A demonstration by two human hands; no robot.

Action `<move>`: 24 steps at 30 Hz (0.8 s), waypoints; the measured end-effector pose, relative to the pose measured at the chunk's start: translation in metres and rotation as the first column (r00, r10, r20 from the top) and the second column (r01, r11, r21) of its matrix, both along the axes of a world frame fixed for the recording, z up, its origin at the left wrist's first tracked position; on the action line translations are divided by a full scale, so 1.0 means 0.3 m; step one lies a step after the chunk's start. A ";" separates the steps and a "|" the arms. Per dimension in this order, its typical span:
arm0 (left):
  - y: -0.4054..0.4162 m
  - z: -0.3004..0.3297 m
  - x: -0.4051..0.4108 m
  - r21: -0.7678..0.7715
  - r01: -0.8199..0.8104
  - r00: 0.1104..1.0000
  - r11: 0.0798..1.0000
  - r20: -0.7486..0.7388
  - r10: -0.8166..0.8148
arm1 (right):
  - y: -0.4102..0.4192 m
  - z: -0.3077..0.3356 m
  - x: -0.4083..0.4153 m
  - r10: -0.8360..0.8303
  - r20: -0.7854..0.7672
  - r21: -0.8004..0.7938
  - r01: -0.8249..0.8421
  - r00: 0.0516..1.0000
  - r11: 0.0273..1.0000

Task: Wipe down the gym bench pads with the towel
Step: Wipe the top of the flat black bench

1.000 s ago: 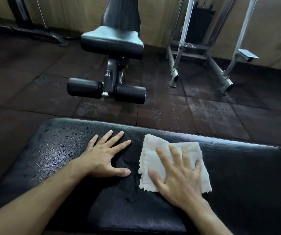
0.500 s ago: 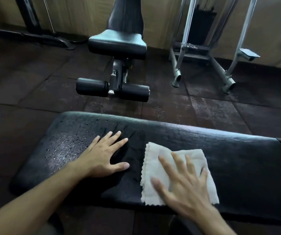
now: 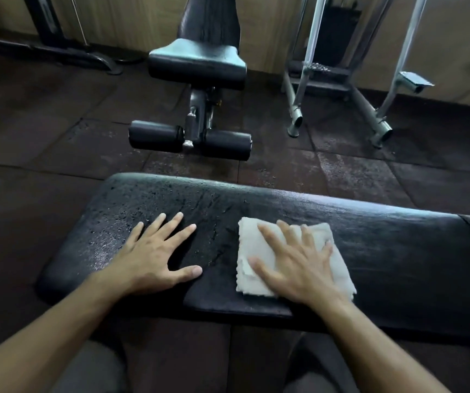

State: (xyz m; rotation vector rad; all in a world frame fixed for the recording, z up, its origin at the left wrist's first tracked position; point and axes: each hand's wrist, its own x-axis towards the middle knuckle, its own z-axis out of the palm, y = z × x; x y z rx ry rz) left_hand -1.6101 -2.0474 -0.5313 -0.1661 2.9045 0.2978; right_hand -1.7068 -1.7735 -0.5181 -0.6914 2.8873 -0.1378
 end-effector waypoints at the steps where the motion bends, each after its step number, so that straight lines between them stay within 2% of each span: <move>1: -0.009 0.001 0.010 -0.003 -0.006 1.000 1.000 0.004 0.006 | -0.026 0.008 -0.023 -0.013 0.009 -0.003 0.014 1.000 1.000; 3: -0.015 0.002 0.022 -0.011 -0.005 1.000 1.000 0.002 0.005 | -0.042 0.005 -0.011 -0.013 -0.051 -0.014 0.013 0.999 1.000; 6: -0.019 -0.002 0.040 -0.006 0.000 1.000 1.000 -0.026 0.000 | -0.015 -0.021 0.115 0.070 -0.115 -0.006 -0.071 0.991 0.997; 16: -0.031 -0.004 0.039 -0.004 0.010 1.000 1.000 -0.017 -0.010 | -0.066 -0.018 0.199 0.083 -0.088 0.002 -0.083 0.993 0.997; 20: -0.034 -0.002 0.047 0.018 0.010 1.000 1.000 -0.029 -0.010 | -0.072 -0.047 0.304 0.176 -0.097 -0.006 -0.178 0.980 0.984; 24: -0.050 0.010 0.025 0.023 -0.005 1.000 1.000 -0.028 0.005 | -0.155 -0.015 0.236 0.125 -0.074 -0.020 -0.127 0.989 0.992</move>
